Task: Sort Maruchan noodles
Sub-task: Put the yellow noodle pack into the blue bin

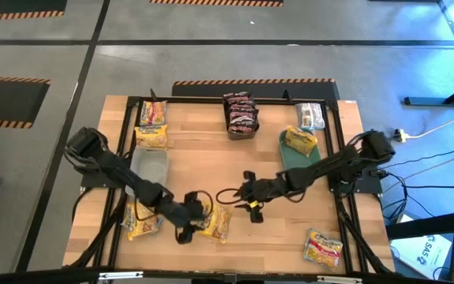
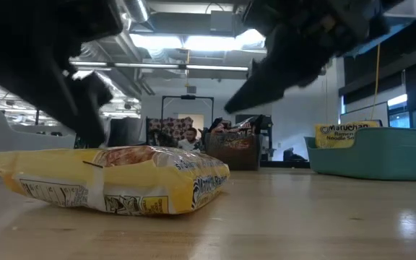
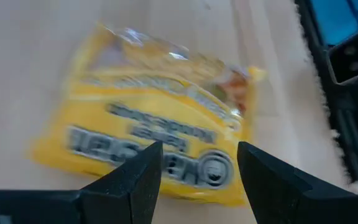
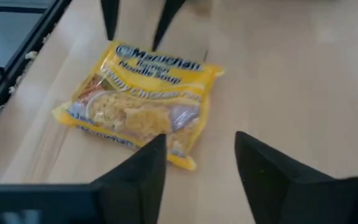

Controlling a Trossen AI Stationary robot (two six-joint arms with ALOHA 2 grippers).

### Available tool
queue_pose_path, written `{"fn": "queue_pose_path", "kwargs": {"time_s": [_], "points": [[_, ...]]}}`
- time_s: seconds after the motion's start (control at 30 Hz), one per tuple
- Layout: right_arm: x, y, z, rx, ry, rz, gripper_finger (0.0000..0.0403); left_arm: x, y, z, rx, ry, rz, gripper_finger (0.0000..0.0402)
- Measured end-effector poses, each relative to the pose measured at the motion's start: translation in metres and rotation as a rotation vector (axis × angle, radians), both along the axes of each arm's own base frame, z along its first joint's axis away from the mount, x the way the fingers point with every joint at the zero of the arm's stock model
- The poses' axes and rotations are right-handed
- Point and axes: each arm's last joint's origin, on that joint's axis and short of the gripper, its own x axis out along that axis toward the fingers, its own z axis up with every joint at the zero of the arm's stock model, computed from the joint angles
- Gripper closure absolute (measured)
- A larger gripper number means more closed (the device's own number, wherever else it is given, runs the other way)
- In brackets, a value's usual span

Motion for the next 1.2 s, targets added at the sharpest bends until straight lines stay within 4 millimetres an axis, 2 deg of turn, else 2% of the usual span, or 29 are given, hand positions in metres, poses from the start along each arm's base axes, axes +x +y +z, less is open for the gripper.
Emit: {"fn": "queue_pose_path", "kwargs": {"time_s": [0.13, 0.3, 0.57, 0.67, 0.83, 1.1, 1.2], "points": [[0.007, 0.004, -0.02, 0.04, 0.02, 0.045, 0.027, -0.001, -0.009, -0.015, -0.017, 0.041, 0.016, 0.02], [0.01, 0.006, -0.035, 0.052, 0.054, 0.062, 0.0284, 0.001, -0.009, -0.023, 0.003, 0.04, 0.044, 0.02], [0.008, 0.006, -0.046, 0.077, 0.141, 0.043, 0.0281, 0.009, 0.016, -0.028, 0.138, 0.04, 0.207, 0.02], [0.005, 0.008, -0.045, 0.085, 0.155, 0.066, 0.0281, 0.01, 0.03, -0.029, 0.19, 0.083, 0.27, 0.02], [-0.001, 0.006, -0.033, 0.073, 0.178, 0.061, 0.0281, 0.004, 0.045, -0.018, 0.203, 0.142, 0.297, 0.02], [-0.005, 0.001, -0.02, 0.002, 0.148, -0.032, 0.028, -0.006, 0.039, 0.013, 0.149, 0.062, 0.265, 0.02], [0.0, -0.002, -0.016, -0.016, 0.081, -0.083, 0.0267, -0.007, 0.037, 0.015, 0.146, 0.045, 0.282, 0.02]]}}
